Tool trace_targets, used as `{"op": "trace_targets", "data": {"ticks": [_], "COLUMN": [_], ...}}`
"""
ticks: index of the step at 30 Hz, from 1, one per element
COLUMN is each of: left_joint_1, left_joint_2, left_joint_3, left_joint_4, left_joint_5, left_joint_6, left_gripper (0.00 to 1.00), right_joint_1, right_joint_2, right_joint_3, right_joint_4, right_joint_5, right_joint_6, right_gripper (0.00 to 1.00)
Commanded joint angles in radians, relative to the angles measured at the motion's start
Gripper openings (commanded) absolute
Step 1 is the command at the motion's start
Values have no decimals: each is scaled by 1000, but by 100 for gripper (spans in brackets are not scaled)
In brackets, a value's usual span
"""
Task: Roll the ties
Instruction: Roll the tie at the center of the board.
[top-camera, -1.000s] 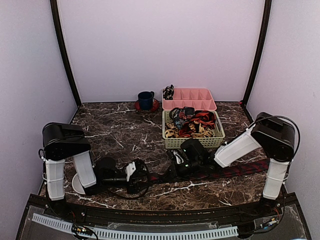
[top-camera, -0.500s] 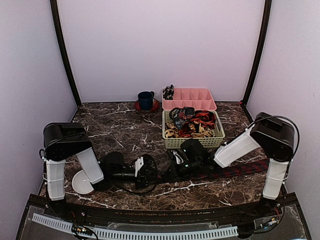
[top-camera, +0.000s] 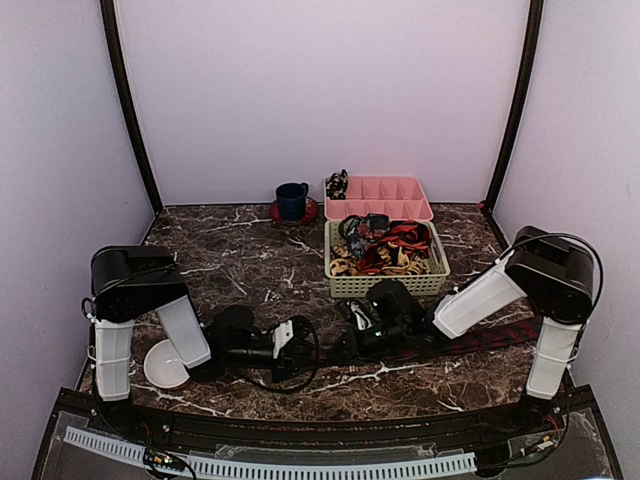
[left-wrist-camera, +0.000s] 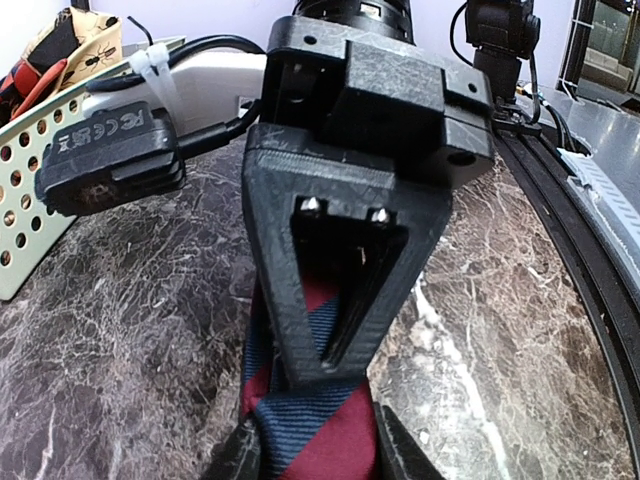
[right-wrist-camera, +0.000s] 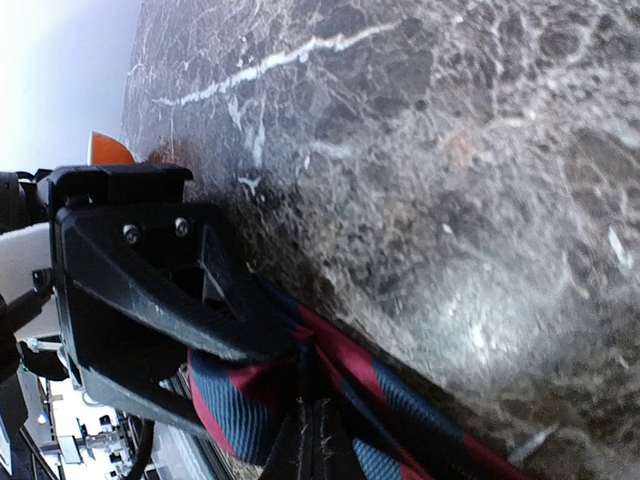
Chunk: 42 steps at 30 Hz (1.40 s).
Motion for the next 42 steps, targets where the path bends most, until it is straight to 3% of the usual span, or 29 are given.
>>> {"op": "trace_targets", "data": {"ticks": [1,8,13,19,24,28,30,39,42], "left_joint_1": [-5,-7,-7,-6,-6,-5,-5,-5,-5], "left_joint_2": [31,22,13,5,-3,-11,-17,-161,-262], "left_joint_3": [-23,-1,1,12,14,13,9,-80,-93], "left_joint_4": [-224,-314,-325,-345,-347,-352,-347,-245,-270], "left_joint_5": [-39,-46,-43,-33,-29,-32,-36,-119,-179], "left_joint_6": [52,82,88,89,89,91,88,48,41], "left_gripper": [34,33,33,33,34,35,37,77,97], "right_joint_1": [-11,-21,-11,-6,-4,-4,-5,-12,-14], "right_joint_2": [-59,-135,-90,-43,-19,-24,-34,-44,-44], "right_joint_3": [-33,-11,55,99,104,96,86,19,0], "right_joint_4": [-62,-117,-150,-191,-198,-190,-182,-137,-119], "right_joint_5": [9,23,2,3,-4,-9,-8,20,19], "right_joint_6": [-9,-25,-32,-54,-57,-56,-56,-36,-31], "right_gripper": [6,31,35,24,23,1,0,0,0]}}
